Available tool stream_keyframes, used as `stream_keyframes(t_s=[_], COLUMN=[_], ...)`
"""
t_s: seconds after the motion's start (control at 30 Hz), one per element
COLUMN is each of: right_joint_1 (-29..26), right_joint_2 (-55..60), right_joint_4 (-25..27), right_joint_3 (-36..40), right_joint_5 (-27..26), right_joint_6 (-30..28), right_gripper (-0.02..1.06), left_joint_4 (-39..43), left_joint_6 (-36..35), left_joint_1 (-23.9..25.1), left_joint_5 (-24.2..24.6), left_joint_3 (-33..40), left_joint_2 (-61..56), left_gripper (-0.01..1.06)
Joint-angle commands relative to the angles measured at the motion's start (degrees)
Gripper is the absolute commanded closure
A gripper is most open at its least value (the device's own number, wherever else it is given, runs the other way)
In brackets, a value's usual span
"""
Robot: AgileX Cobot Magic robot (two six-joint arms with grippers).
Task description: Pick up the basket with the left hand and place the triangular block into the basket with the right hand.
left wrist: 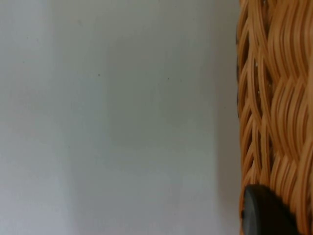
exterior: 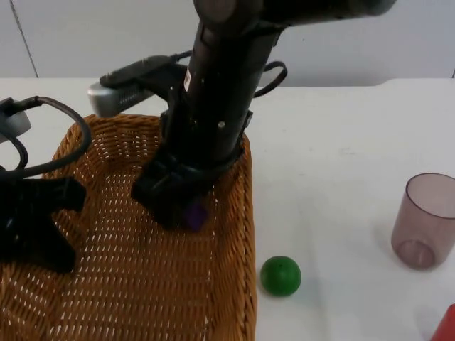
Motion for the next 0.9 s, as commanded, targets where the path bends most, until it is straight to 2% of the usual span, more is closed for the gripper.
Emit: stream_keyframes(t_s=[0.0,0.2,0.33,0.53,0.7,0.83,0.87], right_joint_1=[0.1,0.1,0.1,0.1,0.1,0.1,0.1], right_joint_2=[-2.0,-7.3,-17.5,-27.0,-36.7,-46.9,-46.9], right_joint_4=[0.5,0.4,0.3,0.3,0.3,0.5,0.5], right_joint_3=[0.1,0.1,0.1,1.8,8.3,20.9,20.9], right_joint_5=[-1.7,-2.6,-3.2,-4.5,-8.8,-16.0,-16.0], right_joint_6=[0.5,0.5,0.5,0.5,0.5,1.0,1.0], right_gripper=[0.24,0.21,0.21,0.21,0.21,0.21,0.21], left_joint_4=[-0.7,-0.7,-0.9,-1.0,-1.2,-1.2,-1.2], left_joint_6=[0.3,0.3,0.3,0.3,0.3,0.3,0.3], left_joint_1=[0.3,0.3,0.3,0.3,0.3,0.3,0.3], left_joint_5=[0.6,0.6,0.6,1.2,0.9,0.5,0.5], left_joint_3=[0.0,0.0,-0.3,-2.0,-6.0,-12.9,-12.9], left_joint_2=[-0.8,-0.8,-0.8,0.0,2.5,7.9,7.9], left_gripper=[1.05,1.05,1.05,1.05,1.05,1.05,1.05])
